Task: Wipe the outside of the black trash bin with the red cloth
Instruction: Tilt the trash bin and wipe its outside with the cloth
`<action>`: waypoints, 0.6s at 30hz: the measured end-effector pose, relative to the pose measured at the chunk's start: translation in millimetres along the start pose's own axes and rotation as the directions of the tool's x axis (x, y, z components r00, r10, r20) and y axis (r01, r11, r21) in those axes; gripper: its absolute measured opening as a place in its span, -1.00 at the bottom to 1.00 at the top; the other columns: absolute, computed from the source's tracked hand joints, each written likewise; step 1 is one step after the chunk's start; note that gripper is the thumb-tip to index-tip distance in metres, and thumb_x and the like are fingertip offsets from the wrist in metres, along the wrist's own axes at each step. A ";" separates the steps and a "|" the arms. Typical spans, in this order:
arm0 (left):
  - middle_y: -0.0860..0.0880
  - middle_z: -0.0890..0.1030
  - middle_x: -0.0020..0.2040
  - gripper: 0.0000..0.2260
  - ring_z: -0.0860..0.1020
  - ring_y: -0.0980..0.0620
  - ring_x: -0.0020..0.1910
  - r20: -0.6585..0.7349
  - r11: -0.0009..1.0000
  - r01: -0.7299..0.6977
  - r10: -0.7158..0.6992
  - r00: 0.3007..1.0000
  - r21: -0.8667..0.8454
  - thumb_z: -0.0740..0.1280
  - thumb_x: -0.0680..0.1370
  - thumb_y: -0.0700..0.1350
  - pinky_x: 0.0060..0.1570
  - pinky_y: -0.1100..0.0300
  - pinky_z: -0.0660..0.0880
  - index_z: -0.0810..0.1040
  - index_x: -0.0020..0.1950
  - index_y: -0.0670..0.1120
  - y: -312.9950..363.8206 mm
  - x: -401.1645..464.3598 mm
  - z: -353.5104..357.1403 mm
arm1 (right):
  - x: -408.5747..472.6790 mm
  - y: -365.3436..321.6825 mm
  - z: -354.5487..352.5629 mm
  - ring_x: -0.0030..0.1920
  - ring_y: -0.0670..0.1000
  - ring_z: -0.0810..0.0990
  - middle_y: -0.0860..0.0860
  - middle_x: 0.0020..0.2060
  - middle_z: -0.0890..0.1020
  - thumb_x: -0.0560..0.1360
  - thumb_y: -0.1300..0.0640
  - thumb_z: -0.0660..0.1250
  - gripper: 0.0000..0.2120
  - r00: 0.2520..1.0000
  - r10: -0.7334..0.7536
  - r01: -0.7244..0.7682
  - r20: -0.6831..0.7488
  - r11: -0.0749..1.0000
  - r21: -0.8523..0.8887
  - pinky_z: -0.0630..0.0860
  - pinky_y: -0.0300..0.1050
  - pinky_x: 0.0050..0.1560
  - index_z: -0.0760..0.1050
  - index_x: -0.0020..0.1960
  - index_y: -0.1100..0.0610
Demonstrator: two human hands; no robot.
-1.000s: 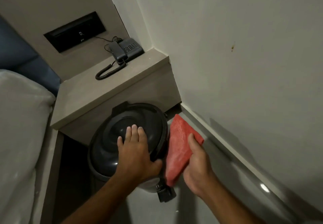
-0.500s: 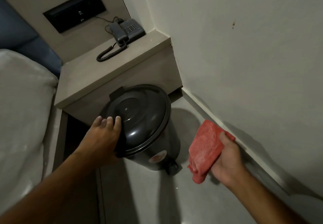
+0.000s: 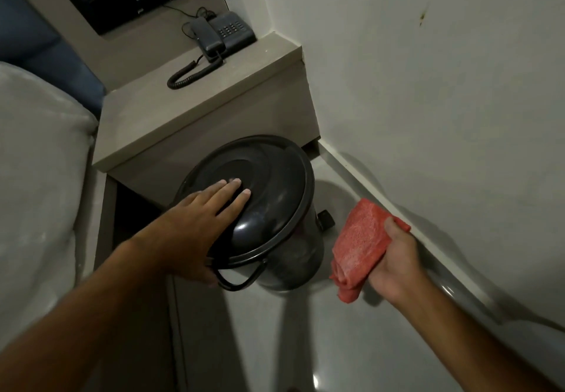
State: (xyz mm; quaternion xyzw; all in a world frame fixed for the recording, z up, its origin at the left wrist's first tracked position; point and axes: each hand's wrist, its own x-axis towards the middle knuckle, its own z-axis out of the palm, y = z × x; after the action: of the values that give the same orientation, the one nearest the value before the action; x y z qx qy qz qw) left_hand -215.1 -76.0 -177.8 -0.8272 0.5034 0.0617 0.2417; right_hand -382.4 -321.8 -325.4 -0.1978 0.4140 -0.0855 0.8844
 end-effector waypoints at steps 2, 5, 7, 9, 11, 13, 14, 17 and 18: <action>-0.10 -0.21 0.58 0.31 -0.16 -0.12 0.55 -0.056 0.999 0.028 -0.026 0.998 0.025 0.50 0.16 0.31 0.44 0.02 -0.04 -0.50 0.45 0.05 4.3 3.0 5.1 | -0.3 1.4 0.8 0.26 0.35 0.50 0.30 0.30 0.50 0.64 -0.16 0.18 -0.45 1.000 -0.002 0.002 -0.012 1.000 -0.002 0.35 0.47 0.32 0.30 0.51 0.15; -0.17 0.01 0.59 0.16 0.07 -0.13 0.54 -0.111 0.993 0.092 -0.100 0.989 -0.075 0.39 0.19 0.33 0.41 0.07 0.12 -0.18 0.55 -0.06 13.6 9.5 -9.1 | 0.1 1.4 0.0 0.22 0.35 0.52 0.30 0.27 0.51 0.65 -0.15 0.17 -0.45 1.000 -0.007 0.007 -0.024 1.000 -0.017 0.41 0.44 0.26 0.30 0.50 0.15; -0.18 0.34 0.48 0.05 0.42 -0.14 0.38 -0.202 0.978 0.160 -0.185 0.962 -0.134 0.27 0.19 0.40 0.27 0.00 0.45 0.08 0.54 -0.12 10.3 11.9 -23.4 | 1.4 0.6 -0.9 0.19 0.33 0.55 0.29 0.24 0.54 0.65 -0.16 0.16 -0.46 0.999 -0.039 0.038 -0.022 0.999 -0.027 0.46 0.39 0.19 0.33 0.48 0.18; -0.08 0.65 0.06 -0.06 0.65 -0.08 -0.07 -0.284 0.944 0.187 -0.265 0.922 -0.273 0.26 0.21 0.41 -0.07 0.02 0.61 0.28 0.44 -0.12 1.3 9.4 -33.0 | 3.0 -0.5 -1.7 0.17 0.30 0.56 0.26 0.20 0.56 0.65 -0.17 0.14 -0.45 0.996 -0.093 0.092 -0.011 0.994 -0.060 0.46 0.36 0.22 0.33 0.48 0.19; 0.10 0.58 -0.29 -0.13 0.59 0.06 -0.35 -0.284 0.896 0.210 -0.335 0.898 -0.392 0.25 0.22 0.40 -0.29 0.11 0.59 0.36 0.37 -0.12 -9.6 2.8 -34.6 | 5.5 2.0 -1.4 0.15 0.24 0.56 0.20 0.16 0.56 0.65 -0.20 0.12 -0.43 0.991 -0.125 0.129 0.039 0.978 -0.161 0.44 0.30 0.24 0.30 0.51 0.14; 0.14 0.55 -0.32 -0.13 0.56 0.11 -0.37 -0.280 0.869 0.239 -0.382 0.881 -0.434 0.26 0.21 0.39 -0.35 0.26 0.49 0.38 0.38 -0.13 -17.4 -3.4 -29.2 | 6.2 7.9 4.7 0.20 0.19 0.54 0.17 0.26 0.53 0.64 -0.24 0.09 -0.43 0.980 -0.166 0.191 0.107 0.939 -0.288 0.44 0.19 0.26 0.29 0.53 0.06; 0.13 0.56 -0.30 -0.12 0.54 0.12 -0.36 -0.286 0.857 0.249 -0.403 0.869 -0.451 0.26 0.20 0.38 -0.35 0.35 0.42 0.39 0.39 -0.12 -20.3 -6.4 -25.3 | 8.4 11.7 8.8 0.29 0.15 0.51 0.12 0.37 0.49 0.65 -0.23 0.07 -0.49 0.962 -0.224 0.267 0.158 0.894 -0.359 0.45 0.08 0.28 0.31 0.52 -0.03; 0.12 0.56 -0.19 -0.06 0.51 0.13 -0.28 -0.284 0.823 0.271 -0.451 0.846 -0.499 0.28 0.16 0.37 -0.28 0.42 0.32 0.36 0.44 -0.10 -30.9 -11.6 -14.9 | 22.9 24.9 36.3 0.42 -0.18 0.37 -0.17 0.49 0.37 0.69 -0.16 0.02 -0.63 0.901 -0.285 0.420 0.326 0.757 -0.501 0.43 -0.38 0.21 0.35 0.46 -0.29; 0.12 0.56 -0.16 -0.05 0.51 0.15 -0.26 -0.268 0.812 0.271 -0.454 0.850 -0.516 0.29 0.14 0.36 -0.25 0.42 0.33 0.35 0.46 -0.08 -33.0 -13.4 -13.4 | 31.9 31.5 42.9 0.43 -0.14 0.39 -0.14 0.48 0.40 0.68 -0.17 0.02 -0.60 0.899 -0.269 0.427 0.345 0.712 -0.557 0.45 -0.31 0.27 0.35 0.49 -0.22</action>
State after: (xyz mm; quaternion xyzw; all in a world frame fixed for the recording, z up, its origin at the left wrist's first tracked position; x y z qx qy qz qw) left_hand -195.0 -59.0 -150.3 -0.9381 0.3405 -0.0302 -0.0557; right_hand -329.5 -291.3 -336.1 -0.5609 0.2640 -0.0862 0.7799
